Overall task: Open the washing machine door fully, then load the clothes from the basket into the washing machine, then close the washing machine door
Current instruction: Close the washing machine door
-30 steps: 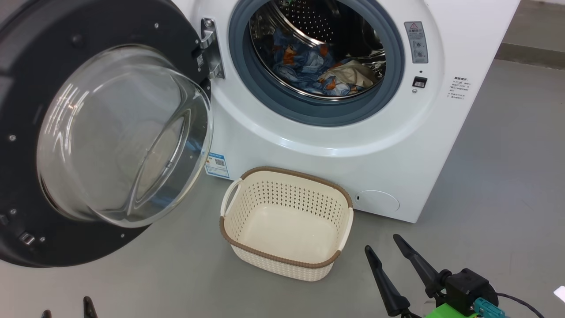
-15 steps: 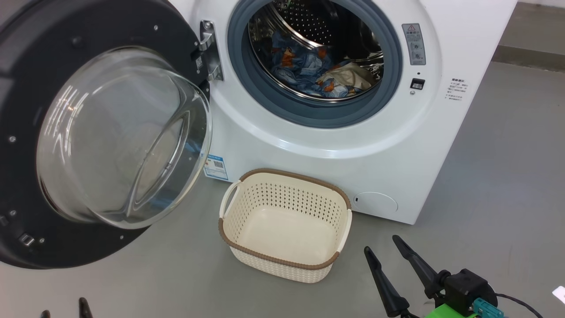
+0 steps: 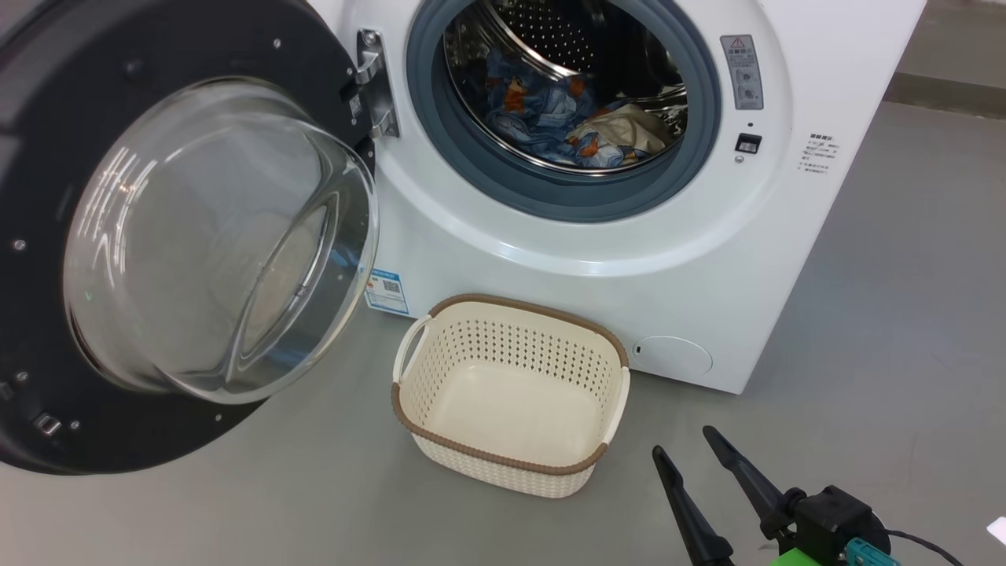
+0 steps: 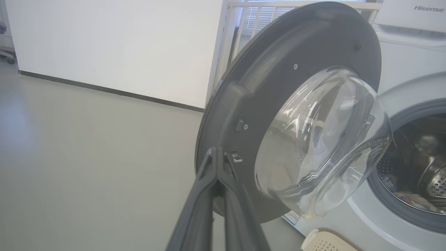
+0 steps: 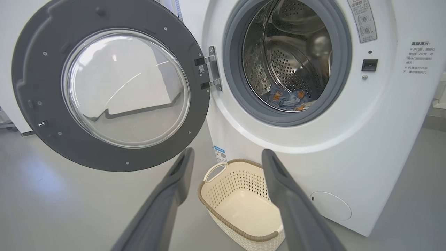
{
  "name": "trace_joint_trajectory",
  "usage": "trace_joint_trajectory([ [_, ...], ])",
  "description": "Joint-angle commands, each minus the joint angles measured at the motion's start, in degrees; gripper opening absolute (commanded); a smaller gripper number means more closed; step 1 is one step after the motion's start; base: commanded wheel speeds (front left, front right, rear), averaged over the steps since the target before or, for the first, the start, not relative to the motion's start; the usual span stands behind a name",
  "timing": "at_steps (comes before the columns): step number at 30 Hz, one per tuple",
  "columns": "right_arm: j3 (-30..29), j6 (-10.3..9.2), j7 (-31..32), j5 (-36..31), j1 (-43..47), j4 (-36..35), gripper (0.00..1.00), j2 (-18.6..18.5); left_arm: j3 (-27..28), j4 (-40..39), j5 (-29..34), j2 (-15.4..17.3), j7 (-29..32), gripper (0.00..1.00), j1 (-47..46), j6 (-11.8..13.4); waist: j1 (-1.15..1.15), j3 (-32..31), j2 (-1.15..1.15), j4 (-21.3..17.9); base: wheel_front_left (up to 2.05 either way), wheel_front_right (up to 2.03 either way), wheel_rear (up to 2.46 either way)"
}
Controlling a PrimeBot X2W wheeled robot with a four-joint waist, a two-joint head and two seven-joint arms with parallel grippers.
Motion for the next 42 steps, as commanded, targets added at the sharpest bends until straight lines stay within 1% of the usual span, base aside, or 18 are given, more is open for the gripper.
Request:
trace_joint_trajectory([
  [1, 1.34, 0.08, -0.27, -0.67, -0.12, -1.51, 1.00, -0.44, 3.00, -1.24, -0.48, 0.51, -0.31, 0.00, -3.91, -0.67, 0.00, 0.19, 0.00, 0.05, 0.00, 0.00, 0.00],
  [3, 1.33, 0.08, -0.27, -0.68, -0.07, -1.61, 1.00, -0.62, 5.79, -0.34, -2.29, 1.28, -0.31, 0.00, -5.92, -2.17, 0.00, 0.42, 0.00, 0.11, 0.00, 0.00, 0.00],
  [5, 1.45, 0.08, -0.27, -0.65, -0.08, -1.63, 1.00, -0.88, 8.08, 1.12, -2.94, 3.52, -0.31, 0.00, -8.04, -3.59, 0.00, 0.67, 0.00, 0.12, 0.00, 0.00, 0.00],
  [9, 1.43, 0.08, -0.27, -0.59, -0.27, -1.72, 1.00, -1.38, 12.06, 5.10, -7.07, 7.10, -0.28, 0.00, -13.52, -5.68, 0.00, 1.13, 0.00, 0.20, 0.00, 0.00, 0.00],
  [15, 1.45, 0.08, 0.03, -0.64, -0.57, -2.25, 1.00, -1.96, 16.22, 11.27, -15.28, 12.07, 2.71, 0.00, -22.06, -7.41, 0.00, 2.17, 0.00, 0.27, 0.00, 0.00, 0.00],
  [21, 1.37, 0.08, 0.67, -0.60, -0.98, -3.22, 1.00, -3.02, 19.96, 18.45, -24.18, 16.49, 7.86, 0.00, -29.66, -8.37, 0.00, 3.66, 0.00, -0.06, 0.00, 0.00, 0.00],
  [22, 1.31, 0.08, 0.96, -0.63, -1.06, -3.64, 1.00, -3.40, 20.98, 20.81, -26.89, 17.61, 9.44, 0.00, -31.96, -8.61, 0.00, 4.15, 0.00, -0.22, 0.00, 0.00, 0.00],
  [28, 1.13, 0.08, 1.94, -0.63, -1.29, -4.88, 1.00, -4.56, 23.33, 28.14, -33.53, 20.37, 14.09, 0.00, -37.29, -8.82, 0.00, 5.44, 0.00, -0.65, 0.00, 0.00, 0.00],
  [29, 1.13, 0.08, 1.94, -0.63, -1.29, -4.88, 1.00, -4.56, 23.33, 28.14, -33.53, 20.37, 14.09, 0.00, -37.29, -8.82, 0.00, 5.44, 0.00, -0.65, 0.00, 0.00, 0.00],
  [36, 1.06, 0.08, 3.19, -0.71, -1.84, -6.50, 1.00, -5.99, 25.09, 36.42, -40.10, 23.26, 20.38, 0.00, -40.97, -10.60, 0.00, 7.38, 0.00, -1.46, 0.00, 0.00, 0.00],
  [42, 0.84, 0.08, 4.10, -0.78, -1.61, -7.72, 1.00, -7.00, 25.70, 39.81, -45.32, 23.99, 26.34, 0.00, -43.54, -11.40, 0.00, 8.24, 0.00, -1.59, 0.00, 0.00, 0.00],
])
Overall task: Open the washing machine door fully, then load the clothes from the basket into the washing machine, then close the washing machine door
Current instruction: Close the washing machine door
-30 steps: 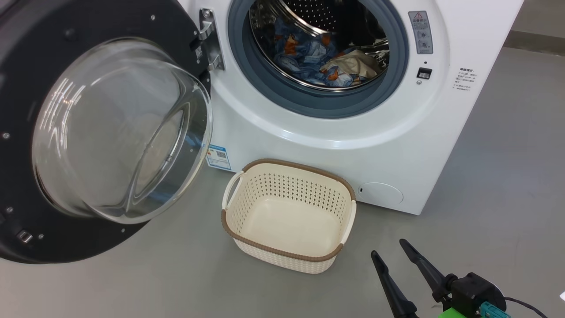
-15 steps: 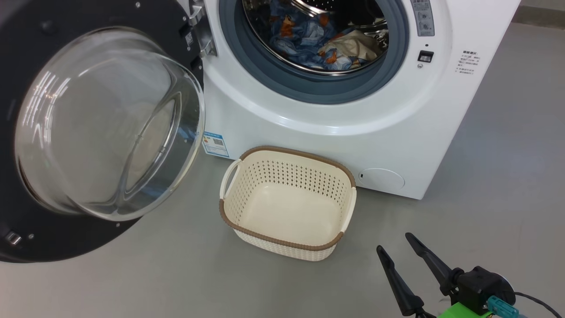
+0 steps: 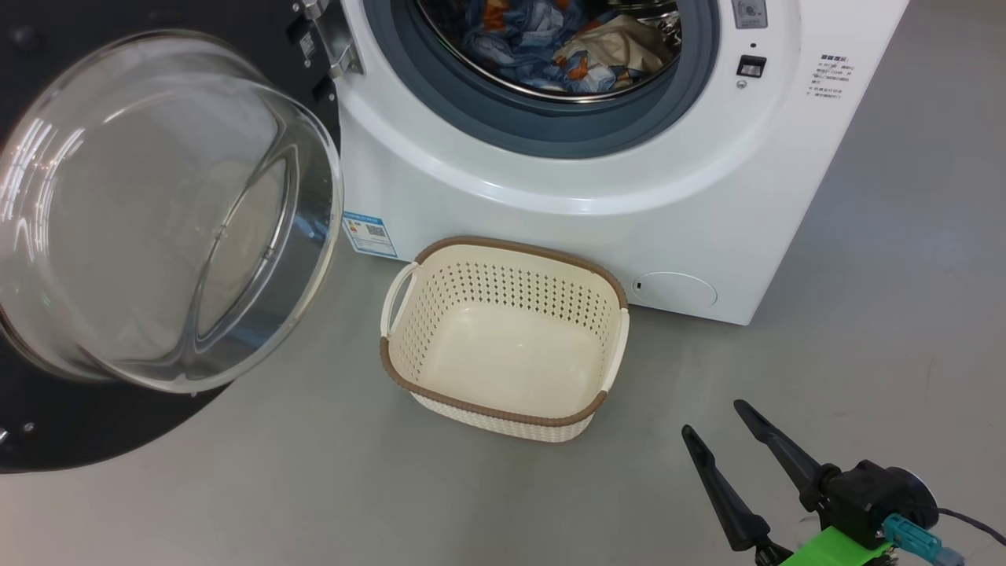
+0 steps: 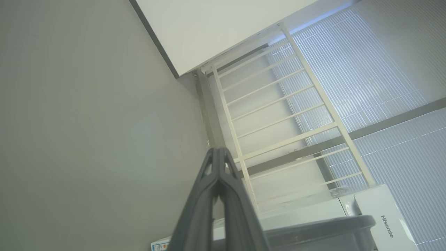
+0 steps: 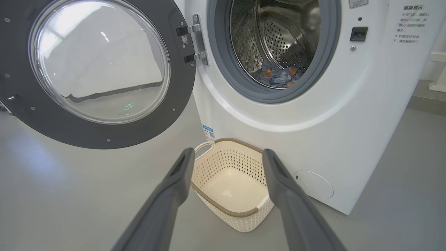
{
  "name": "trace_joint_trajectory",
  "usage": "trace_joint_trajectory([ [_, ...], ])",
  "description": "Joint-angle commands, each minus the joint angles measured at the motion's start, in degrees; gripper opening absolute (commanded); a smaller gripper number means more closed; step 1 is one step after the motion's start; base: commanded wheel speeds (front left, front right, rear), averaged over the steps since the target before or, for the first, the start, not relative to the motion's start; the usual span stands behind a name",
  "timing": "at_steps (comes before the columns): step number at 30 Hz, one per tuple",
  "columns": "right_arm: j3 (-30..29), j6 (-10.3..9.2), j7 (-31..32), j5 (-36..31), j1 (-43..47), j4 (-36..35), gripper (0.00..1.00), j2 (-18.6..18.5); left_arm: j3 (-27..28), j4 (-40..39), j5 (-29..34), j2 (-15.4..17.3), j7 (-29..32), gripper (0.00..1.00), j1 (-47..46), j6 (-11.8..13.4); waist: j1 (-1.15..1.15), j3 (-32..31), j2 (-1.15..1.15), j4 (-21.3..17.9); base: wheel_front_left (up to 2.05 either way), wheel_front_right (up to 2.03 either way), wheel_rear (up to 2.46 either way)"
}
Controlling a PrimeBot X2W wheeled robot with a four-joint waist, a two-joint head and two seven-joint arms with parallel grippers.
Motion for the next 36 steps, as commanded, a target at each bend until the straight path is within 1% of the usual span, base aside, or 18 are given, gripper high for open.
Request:
trace_joint_trajectory([
  [1, 1.04, 0.08, 0.16, -0.84, -1.51, -1.89, 1.00, -0.80, 1.07, -0.59, -0.66, 4.24, 1.70, 0.00, -1.17, -0.42, 0.00, 0.19, 0.00, -0.06, 0.00, 0.00, 0.00],
  [6, 1.13, 0.08, 1.14, -1.01, -1.58, -2.89, 1.00, -1.28, 0.11, 1.35, -2.19, 4.61, 6.23, 0.00, -1.32, 0.20, 0.00, 0.69, 0.00, -0.24, 0.00, 0.00, 0.00],
  [9, 1.23, 0.08, 1.51, -0.90, -1.78, -3.38, 1.00, -1.79, 0.33, 1.51, -4.09, 4.35, 8.65, 0.00, -1.78, -0.05, 0.00, 1.00, 0.00, -0.49, 0.00, 0.00, 0.00],
  [13, 1.25, 0.08, 2.11, -0.76, -1.87, -3.86, 1.00, -2.49, 0.78, 1.41, -5.47, 4.20, 10.36, 0.00, -1.75, 0.30, 0.00, 1.31, 0.00, -0.88, 0.00, 0.00, 0.00],
  [18, 1.23, 0.08, 2.66, -0.64, -1.86, -4.47, 1.00, -3.11, 2.29, 0.84, -8.68, 3.47, 13.15, 0.00, -1.73, 0.41, 0.00, 1.57, 0.00, -1.48, 0.00, 0.00, 0.00],
  [21, 1.19, 0.08, 2.97, -0.58, -1.77, -4.83, 1.00, -3.47, 2.82, 0.41, -10.09, 3.08, 14.81, 0.00, -1.55, 1.16, 0.00, 1.74, 0.00, -1.77, 0.00, 0.00, 0.00],
  [24, 1.22, 0.08, 3.15, -0.44, -1.77, -5.08, 1.00, -3.82, 3.42, -0.32, -11.27, 2.46, 15.65, 0.00, -1.52, 1.64, 0.00, 1.90, 0.00, -1.99, 0.00, 0.00, 0.00],
  [31, 1.48, 0.08, 3.46, -0.33, -1.72, -5.41, 1.00, -4.17, 3.77, -1.79, -11.89, 1.59, 16.67, 0.00, -0.51, 3.20, 0.00, 1.94, 0.00, -2.46, 0.00, 0.00, 0.00],
  [36, 1.46, 0.08, 3.52, -0.33, -1.52, -5.47, 1.00, -4.21, 3.24, -2.82, -11.99, 1.37, 18.32, 0.00, 0.47, 3.74, 0.00, 1.83, 0.00, -2.47, 0.00, 0.00, 0.00],
])
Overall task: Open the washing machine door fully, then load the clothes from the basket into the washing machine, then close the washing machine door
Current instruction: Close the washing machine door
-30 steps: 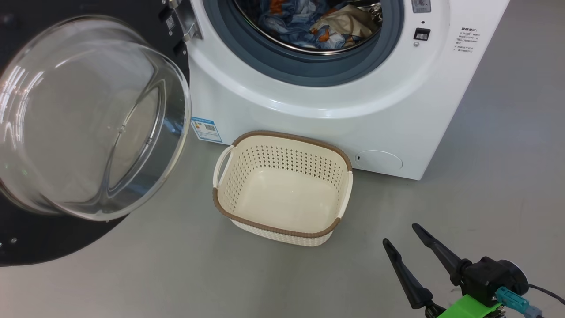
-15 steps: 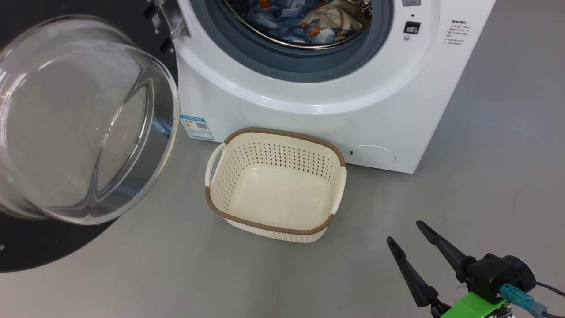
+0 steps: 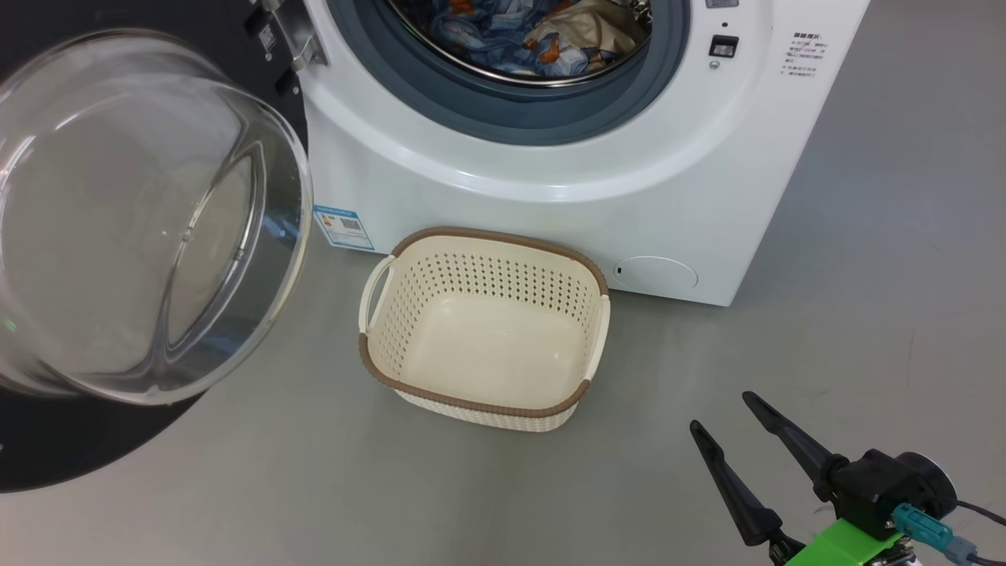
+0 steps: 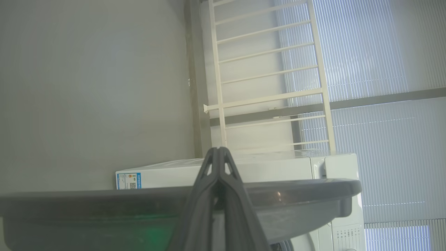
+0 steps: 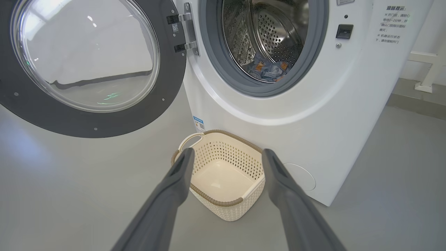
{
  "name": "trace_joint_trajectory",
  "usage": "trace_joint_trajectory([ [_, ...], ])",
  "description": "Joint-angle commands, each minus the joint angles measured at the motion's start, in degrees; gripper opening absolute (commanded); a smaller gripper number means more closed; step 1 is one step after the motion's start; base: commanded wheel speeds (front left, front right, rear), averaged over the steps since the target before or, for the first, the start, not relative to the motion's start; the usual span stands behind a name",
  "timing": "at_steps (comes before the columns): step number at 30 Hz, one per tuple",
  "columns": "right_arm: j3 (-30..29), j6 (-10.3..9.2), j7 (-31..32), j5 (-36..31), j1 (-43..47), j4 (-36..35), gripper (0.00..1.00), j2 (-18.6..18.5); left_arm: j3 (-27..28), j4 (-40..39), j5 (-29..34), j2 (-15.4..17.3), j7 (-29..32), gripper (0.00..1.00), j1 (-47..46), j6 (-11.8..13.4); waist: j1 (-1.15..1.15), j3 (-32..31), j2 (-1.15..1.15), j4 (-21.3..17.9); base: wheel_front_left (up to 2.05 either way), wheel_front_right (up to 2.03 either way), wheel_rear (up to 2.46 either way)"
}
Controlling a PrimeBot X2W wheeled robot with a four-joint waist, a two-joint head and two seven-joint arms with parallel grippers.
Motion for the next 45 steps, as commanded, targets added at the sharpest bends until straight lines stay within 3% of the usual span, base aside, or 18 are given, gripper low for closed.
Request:
trace_joint_trajectory([
  [1, 1.36, 0.08, -0.02, 0.05, -1.44, -1.66, 1.00, -0.90, 0.53, -1.98, -0.71, 3.06, 1.06, 0.00, 0.46, 0.16, 0.00, -0.05, 0.00, 0.04, 0.00, 0.00, 0.00],
  [27, 1.50, 0.08, -0.37, 0.18, -1.61, -1.08, 1.00, -0.29, -2.36, -10.53, -3.16, 0.63, 11.32, 0.00, 5.26, 3.65, 0.00, 0.50, 0.00, -0.31, 0.00, 0.00, 0.00],
  [35, 1.21, 0.08, -0.62, 0.22, -1.61, -0.68, 1.00, 0.08, -3.02, -14.10, -6.76, -1.09, 16.49, 0.00, 5.79, 3.58, 0.00, 0.64, 0.00, -0.15, 0.00, 0.00, 0.00],
  [45, 1.40, 0.08, -1.22, 0.49, -1.90, 0.09, 1.00, 0.35, -3.31, -19.87, -12.22, -4.03, 22.85, 0.00, 6.82, 5.28, 0.00, 0.89, 0.00, -0.51, 0.00, 0.00, 0.00],
])
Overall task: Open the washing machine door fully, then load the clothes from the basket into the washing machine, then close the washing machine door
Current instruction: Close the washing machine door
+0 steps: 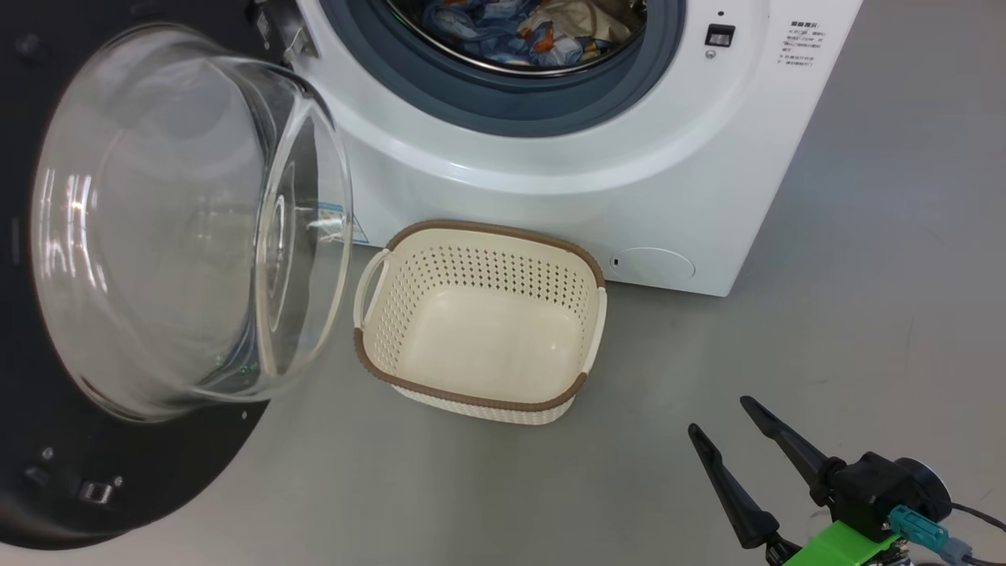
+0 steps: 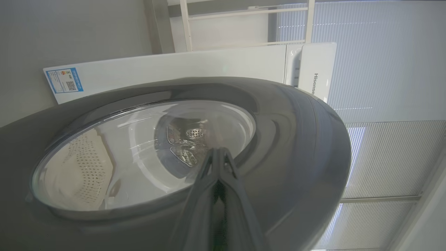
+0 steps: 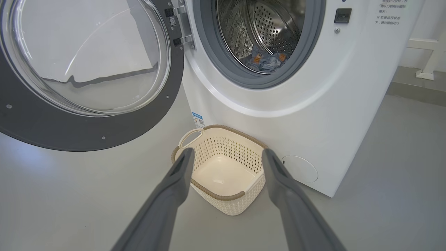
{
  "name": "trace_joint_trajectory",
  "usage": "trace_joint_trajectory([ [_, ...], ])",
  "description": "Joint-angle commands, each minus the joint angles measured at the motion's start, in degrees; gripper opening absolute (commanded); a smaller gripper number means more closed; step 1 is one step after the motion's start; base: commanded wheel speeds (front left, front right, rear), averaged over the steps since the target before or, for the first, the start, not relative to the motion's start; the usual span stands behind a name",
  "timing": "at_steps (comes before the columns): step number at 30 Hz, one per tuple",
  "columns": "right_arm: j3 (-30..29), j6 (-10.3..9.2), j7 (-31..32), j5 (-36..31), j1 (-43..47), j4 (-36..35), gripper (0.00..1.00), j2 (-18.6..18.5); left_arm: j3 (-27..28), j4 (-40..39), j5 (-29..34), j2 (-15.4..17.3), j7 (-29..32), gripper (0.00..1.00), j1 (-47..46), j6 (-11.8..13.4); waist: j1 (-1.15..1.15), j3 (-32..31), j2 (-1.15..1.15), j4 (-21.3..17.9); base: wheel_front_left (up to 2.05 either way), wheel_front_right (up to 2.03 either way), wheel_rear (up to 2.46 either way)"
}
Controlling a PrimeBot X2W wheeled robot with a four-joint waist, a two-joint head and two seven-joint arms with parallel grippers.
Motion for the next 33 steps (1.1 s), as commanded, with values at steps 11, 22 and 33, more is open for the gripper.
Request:
trace_joint_trajectory([
  [11, 1.39, 0.08, -1.13, 0.19, -2.24, -0.47, 1.00, 0.01, -0.45, -6.35, -4.48, -0.49, 5.94, 0.00, 1.24, 0.80, 0.00, 0.17, 0.00, -0.80, 0.00, 0.00, 0.00],
  [22, 1.25, 0.08, -1.70, 0.34, -2.45, 0.60, 1.00, 0.70, -5.15, -11.00, -5.85, -2.43, 11.74, 0.00, 2.25, 2.15, 0.00, -0.06, 0.00, -1.30, 0.00, 0.00, 0.00],
  [33, 2.42, 0.08, -3.22, 0.68, -2.91, 2.59, 1.00, 2.44, -7.34, -12.43, -5.59, -5.02, 11.88, 0.00, 1.45, 1.27, 0.00, -2.02, 0.00, -4.20, 0.00, 0.00, 0.00],
])
